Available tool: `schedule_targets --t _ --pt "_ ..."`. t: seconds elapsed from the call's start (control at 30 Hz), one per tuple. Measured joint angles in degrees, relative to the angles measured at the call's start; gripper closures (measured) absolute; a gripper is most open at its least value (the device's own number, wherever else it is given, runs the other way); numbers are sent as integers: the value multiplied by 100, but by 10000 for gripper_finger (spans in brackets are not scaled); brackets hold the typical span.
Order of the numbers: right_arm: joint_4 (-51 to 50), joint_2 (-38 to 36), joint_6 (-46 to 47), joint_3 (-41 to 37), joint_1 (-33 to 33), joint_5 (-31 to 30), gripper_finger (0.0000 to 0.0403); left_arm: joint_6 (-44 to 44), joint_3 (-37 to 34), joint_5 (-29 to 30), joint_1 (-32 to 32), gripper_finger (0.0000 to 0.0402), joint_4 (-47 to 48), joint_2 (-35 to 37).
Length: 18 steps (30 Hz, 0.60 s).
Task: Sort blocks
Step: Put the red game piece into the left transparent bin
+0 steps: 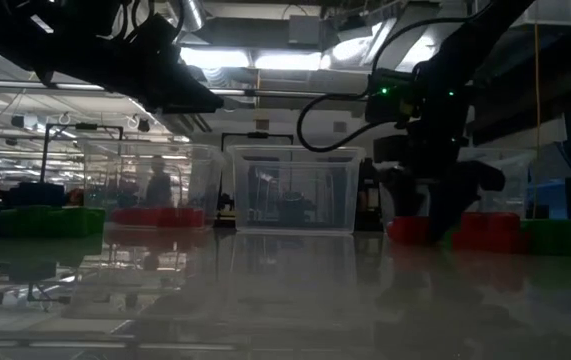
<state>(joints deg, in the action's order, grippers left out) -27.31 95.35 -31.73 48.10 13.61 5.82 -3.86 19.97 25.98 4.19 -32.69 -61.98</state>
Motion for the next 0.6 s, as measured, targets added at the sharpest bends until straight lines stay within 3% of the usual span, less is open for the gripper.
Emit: schedule_targets --t 0.2,0.43,0.6 --pt "44 6 -28 -5 -9 -54 233 -4 0 -1 0 204 5 0" --pt "-88 29 -64 171 -9 -84 235 -2 0 0 0 204 4 0" --pt "-260 74 -136 578 -13 -91 211 -2 0 -2 0 204 4 0"
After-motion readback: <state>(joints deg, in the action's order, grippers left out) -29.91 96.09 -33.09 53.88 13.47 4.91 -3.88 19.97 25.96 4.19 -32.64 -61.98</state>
